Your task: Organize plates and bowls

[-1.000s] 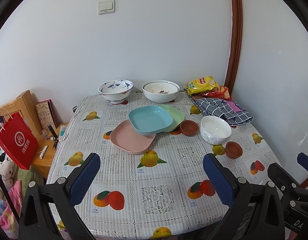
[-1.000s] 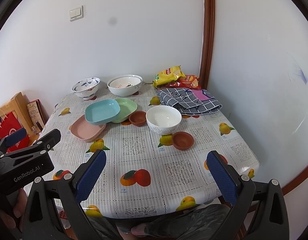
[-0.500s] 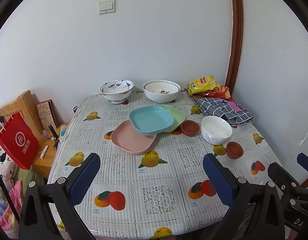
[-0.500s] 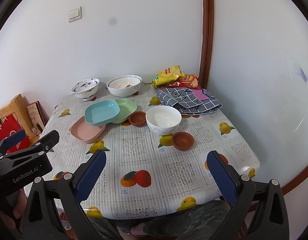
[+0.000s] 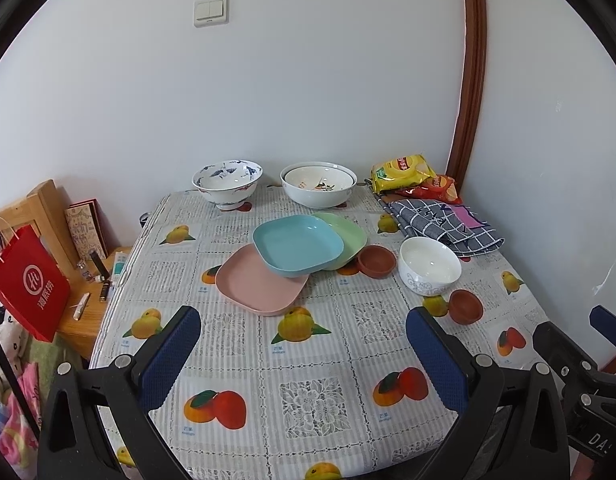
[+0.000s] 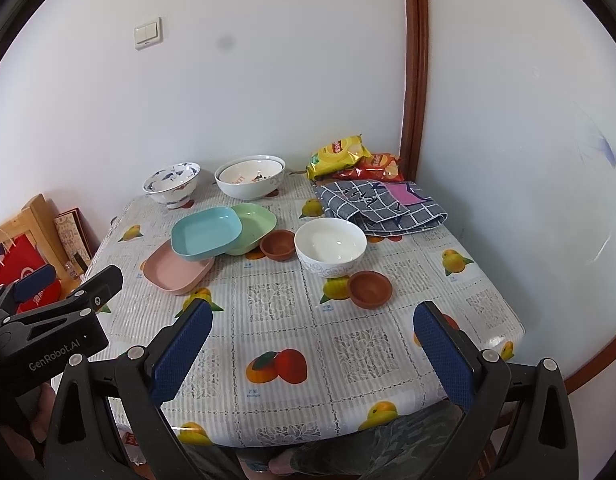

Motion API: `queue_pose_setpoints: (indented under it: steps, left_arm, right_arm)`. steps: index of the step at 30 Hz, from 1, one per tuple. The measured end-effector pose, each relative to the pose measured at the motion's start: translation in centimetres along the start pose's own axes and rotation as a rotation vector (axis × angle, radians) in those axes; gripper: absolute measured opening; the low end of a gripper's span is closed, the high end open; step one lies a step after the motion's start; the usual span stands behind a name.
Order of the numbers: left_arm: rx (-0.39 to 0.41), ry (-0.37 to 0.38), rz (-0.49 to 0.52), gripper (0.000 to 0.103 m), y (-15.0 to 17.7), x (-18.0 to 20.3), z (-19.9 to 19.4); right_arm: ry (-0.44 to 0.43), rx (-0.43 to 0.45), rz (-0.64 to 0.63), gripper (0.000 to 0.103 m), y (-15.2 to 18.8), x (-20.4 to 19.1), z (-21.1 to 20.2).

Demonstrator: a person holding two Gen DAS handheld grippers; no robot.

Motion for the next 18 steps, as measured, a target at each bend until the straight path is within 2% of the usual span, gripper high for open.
queue_pose_setpoints:
  steps: [11, 18]
  left_arm:
    - [-0.035, 0.024, 0.001, 0.103, -1.3, -0.5, 2.5]
    - [-0.066, 0.013, -0.005, 0.103, -2.6, -1.4, 5.5]
  right_arm:
    - [0.013, -0.017, 0.014, 0.100, -1.2, -0.1, 2.0]
    - [0.003, -0.058, 0.029, 0.100, -2.6, -0.2, 5.0]
Point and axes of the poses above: each gripper's, at about its wrist camera, not at the fingertips, and z roughly the way its jaws point, x to its right, y to its underside, the point moved 4 cm from there along z, roughly the way its jaws point, and after that the axes turned 5 degrees about -x, right-handed, at the moved point
